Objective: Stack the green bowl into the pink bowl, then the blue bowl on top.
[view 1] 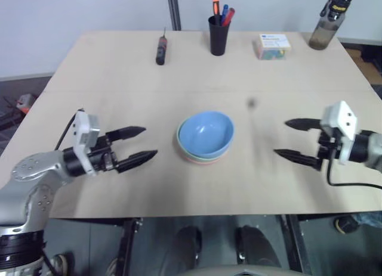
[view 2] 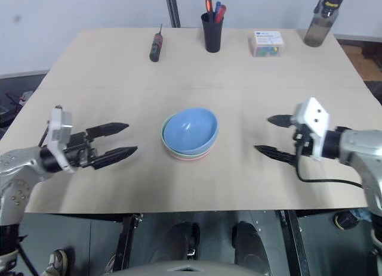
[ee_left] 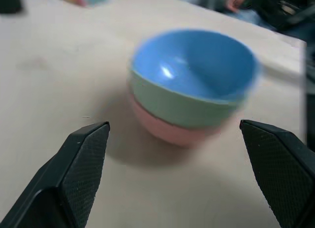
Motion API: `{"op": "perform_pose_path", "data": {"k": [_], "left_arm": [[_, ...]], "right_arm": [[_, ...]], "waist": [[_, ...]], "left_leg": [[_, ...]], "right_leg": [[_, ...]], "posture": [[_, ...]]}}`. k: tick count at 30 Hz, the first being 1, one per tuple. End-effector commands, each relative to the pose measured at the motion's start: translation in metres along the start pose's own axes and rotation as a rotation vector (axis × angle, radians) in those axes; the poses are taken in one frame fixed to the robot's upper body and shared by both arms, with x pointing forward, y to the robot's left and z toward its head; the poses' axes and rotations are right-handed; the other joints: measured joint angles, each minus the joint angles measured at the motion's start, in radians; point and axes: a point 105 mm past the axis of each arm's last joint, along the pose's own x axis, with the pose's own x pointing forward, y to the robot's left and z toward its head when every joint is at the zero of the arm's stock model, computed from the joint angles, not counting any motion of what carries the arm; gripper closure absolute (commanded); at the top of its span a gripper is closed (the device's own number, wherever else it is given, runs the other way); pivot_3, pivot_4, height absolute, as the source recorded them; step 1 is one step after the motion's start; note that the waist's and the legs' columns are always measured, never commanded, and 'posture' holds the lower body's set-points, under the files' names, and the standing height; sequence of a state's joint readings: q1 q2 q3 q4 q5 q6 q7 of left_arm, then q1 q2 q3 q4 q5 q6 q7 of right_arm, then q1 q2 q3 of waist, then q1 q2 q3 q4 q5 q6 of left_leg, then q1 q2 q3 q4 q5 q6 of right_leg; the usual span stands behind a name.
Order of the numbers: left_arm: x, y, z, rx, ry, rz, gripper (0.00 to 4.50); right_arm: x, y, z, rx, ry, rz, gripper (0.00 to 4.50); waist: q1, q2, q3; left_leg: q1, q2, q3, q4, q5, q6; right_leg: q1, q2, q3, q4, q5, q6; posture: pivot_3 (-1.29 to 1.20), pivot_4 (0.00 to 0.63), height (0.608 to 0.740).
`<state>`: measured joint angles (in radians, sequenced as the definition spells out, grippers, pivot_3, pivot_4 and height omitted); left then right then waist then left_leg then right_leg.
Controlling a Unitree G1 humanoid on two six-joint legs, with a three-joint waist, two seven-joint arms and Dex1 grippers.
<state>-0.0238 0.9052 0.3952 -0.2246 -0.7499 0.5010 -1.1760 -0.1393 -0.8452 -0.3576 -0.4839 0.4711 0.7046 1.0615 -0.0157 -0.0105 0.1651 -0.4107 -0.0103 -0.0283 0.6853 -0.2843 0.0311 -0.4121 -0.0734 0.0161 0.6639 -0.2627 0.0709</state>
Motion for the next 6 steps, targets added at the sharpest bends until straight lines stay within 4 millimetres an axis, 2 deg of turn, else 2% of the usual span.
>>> {"op": "perform_pose_path", "data": {"k": [1,6], "left_arm": [[-0.015,0.004,0.011,0.101,0.028,0.034,0.00],[-0.021,0.004,0.004,0.152,0.096,0.016,0.00]], "right_arm": [[-0.023,0.009,0.013,-0.053,-0.017,0.000,0.07],[-0.034,0.021,0.015,-0.014,-0.033,0.025,0.07]], "waist": [[0.000,0.001,0.000],[0.002,0.001,0.001]], "left_leg": [[0.002,0.001,0.000,0.000,-0.001,0.001],[0.015,0.002,0.002,-0.003,-0.001,0.002]], "right_leg": [[0.001,0.000,0.000,0.000,0.000,0.000],[0.014,0.001,0.001,-0.002,0.000,0.000]], "posture": [[0.00,0.150,0.740],[0.00,0.150,0.740]]}}
